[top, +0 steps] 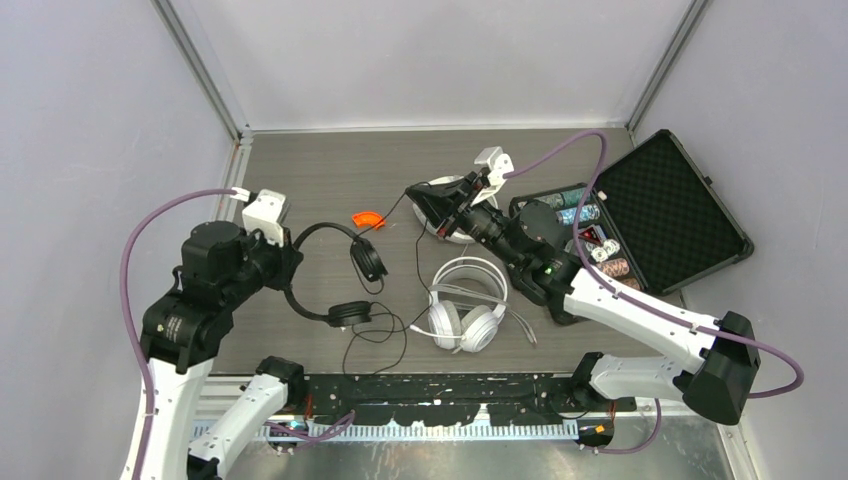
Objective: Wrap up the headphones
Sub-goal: Untie the headphones cable from the headphones.
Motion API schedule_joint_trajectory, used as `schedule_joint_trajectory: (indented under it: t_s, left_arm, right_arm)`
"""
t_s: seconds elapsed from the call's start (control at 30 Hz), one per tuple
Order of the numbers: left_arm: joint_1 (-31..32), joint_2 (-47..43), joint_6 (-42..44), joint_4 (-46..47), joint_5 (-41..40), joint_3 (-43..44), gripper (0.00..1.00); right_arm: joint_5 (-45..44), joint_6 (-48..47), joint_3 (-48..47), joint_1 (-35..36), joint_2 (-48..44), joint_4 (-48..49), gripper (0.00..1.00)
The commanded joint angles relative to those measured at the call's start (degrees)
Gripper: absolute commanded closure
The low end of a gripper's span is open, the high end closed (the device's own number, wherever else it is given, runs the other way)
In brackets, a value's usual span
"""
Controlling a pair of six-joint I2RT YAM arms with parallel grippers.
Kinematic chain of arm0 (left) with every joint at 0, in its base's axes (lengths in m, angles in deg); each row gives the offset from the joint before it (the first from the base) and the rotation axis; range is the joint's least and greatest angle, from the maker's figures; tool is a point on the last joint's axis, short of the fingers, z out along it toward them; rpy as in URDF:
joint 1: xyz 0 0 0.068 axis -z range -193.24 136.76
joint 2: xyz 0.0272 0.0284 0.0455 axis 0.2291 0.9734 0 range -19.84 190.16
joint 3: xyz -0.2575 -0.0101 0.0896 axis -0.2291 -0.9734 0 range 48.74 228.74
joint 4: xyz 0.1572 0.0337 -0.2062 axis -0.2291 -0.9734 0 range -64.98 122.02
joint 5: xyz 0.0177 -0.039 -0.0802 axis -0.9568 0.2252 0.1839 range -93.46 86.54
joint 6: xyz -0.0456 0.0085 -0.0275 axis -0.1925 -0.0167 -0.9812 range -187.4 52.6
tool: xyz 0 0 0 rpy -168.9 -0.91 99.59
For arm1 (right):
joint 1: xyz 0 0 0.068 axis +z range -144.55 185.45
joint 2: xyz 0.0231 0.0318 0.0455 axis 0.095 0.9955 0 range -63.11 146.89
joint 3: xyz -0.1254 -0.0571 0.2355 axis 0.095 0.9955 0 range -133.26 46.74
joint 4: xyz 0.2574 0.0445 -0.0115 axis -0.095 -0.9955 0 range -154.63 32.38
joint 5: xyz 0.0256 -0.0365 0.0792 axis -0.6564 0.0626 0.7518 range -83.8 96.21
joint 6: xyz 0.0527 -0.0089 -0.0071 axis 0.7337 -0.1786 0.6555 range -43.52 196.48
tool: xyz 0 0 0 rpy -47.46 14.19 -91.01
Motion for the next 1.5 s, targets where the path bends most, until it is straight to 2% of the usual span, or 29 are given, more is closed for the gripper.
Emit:
schedule_joint_trajectory:
  t_s: [0.0, 0.17, 0.37, 0.57, 0.67, 0.77, 0.9, 0.97, 1.13, 1.23, 1.4, 1.47]
  left_arm:
    - [0.08, 0.48, -0.14, 0.94, -12.46, -0.53, 1.0]
    - [0.08, 2.32, -2.04, 0.31, -19.32, -0.37, 1.0]
    - [0.08, 3.64, -3.64, 0.93, -18.54, 0.11, 1.0]
    - [0.08, 5.21, -4.29, -0.22, -24.42, 0.04, 1.0]
    - [0.08, 5.35, -4.99, -0.52, -24.65, 0.02, 1.0]
    - [0.08, 5.12, -3.69, -0.28, -20.69, -0.26, 1.0]
    - [0.08, 2.87, 0.22, 2.27, -8.19, -3.15, 1.0]
    - [0.08, 1.46, 0.27, 3.76, -4.59, -4.87, 1.0]
    - [0.12, 1.2, -0.38, 4.29, -2.26, -6.05, 1.0]
    - [0.08, 1.18, -2.72, 4.92, -5.38, -5.99, 1.0]
    - [0.08, -1.56, -4.78, 8.89, -24.89, -5.77, 1.0]
    - [0.1, -3.64, -4.72, 11.73, -30.21, -6.01, 1.0]
  right_arm:
    - [1.84, -0.75, -2.74, -0.52, -1.35, 0.89, 0.99]
    - [4.47, -0.53, -2.68, -1.0, -1.74, 0.47, 0.99]
    - [6.5, -0.33, -2.81, -1.44, -2.58, 0.19, 0.99]
    - [6.22, 0.02, -2.84, -2.19, -3.9, 0.68, 0.99]
    - [7.53, 0.13, -2.34, -2.36, -4.84, 2.19, 0.99]
    - [7.02, 0.47, -3.07, -2.46, -4.81, 0.98, 0.99]
    - [5.04, -0.34, -4.44, -2.55, -3.97, -1.53, 0.99]
    - [4.78, -0.15, -5.39, -2.63, -3.22, -2.38, 0.99]
    - [4.79, -0.04, -10.55, -2.72, 0.05, -7.55, 0.99]
    - [1.4, 0.16, -11.41, -2.85, 1.61, -10.12, 0.99]
    - [-0.33, 0.94, -12.09, -4.37, 6.31, -14.82, 0.96]
    - [0.43, 1.75, -12.02, -5.01, 8.57, -15.94, 0.95]
